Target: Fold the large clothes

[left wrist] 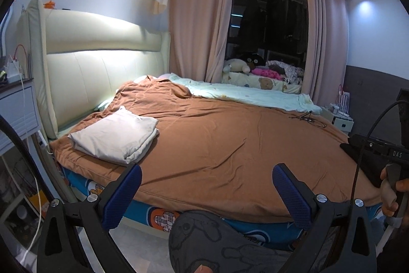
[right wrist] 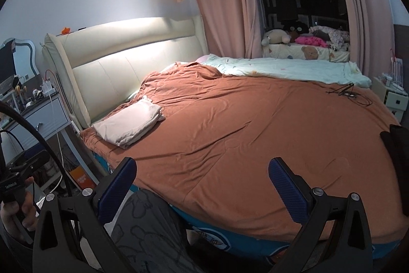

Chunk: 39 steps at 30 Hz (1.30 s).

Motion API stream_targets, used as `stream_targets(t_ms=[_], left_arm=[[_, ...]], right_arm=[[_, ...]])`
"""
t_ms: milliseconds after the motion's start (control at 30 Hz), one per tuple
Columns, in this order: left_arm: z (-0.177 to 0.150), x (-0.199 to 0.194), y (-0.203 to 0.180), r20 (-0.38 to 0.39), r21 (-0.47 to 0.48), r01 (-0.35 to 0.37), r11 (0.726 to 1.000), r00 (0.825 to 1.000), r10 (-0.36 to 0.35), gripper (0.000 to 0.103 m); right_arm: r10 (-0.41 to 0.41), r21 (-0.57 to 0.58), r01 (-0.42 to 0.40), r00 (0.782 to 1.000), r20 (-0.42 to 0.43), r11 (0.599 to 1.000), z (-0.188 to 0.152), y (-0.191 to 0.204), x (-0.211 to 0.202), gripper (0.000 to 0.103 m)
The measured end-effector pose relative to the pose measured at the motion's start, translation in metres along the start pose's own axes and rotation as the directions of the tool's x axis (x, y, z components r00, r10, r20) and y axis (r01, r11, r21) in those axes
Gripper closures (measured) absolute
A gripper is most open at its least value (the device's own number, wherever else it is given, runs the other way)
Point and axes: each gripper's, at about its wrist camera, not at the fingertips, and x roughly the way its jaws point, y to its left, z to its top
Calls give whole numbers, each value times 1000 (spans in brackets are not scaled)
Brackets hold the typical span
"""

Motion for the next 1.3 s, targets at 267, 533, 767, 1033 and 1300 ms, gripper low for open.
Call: stream_targets(t_ms=[267, 533, 767, 1033, 1300], left_arm=[[-15, -18, 15, 16, -1, -40, 999, 999, 40, 0], [-27, -21, 30, 28, 16, -50, 999, 998, 49, 0], [-27, -19, 39, 19, 24, -68, 997, 998, 68, 0], [-26, -25, 41, 30, 30, -83, 996, 996, 82, 0], [-27, -25, 39, 25, 37, -79, 996, 997, 78, 0]], right_arm=[[-45, -9, 45, 999, 30, 999, -26, 30, -3, 0], [-60, -82, 59, 998, -8, 995, -46, 69, 20, 0], [-53, -92, 53, 999, 3, 994, -39, 76, 27, 0], [-47, -64, 49, 999, 27, 997, -53, 76, 22, 0], [-31, -43, 32, 999, 31, 999, -59, 76, 20, 0]])
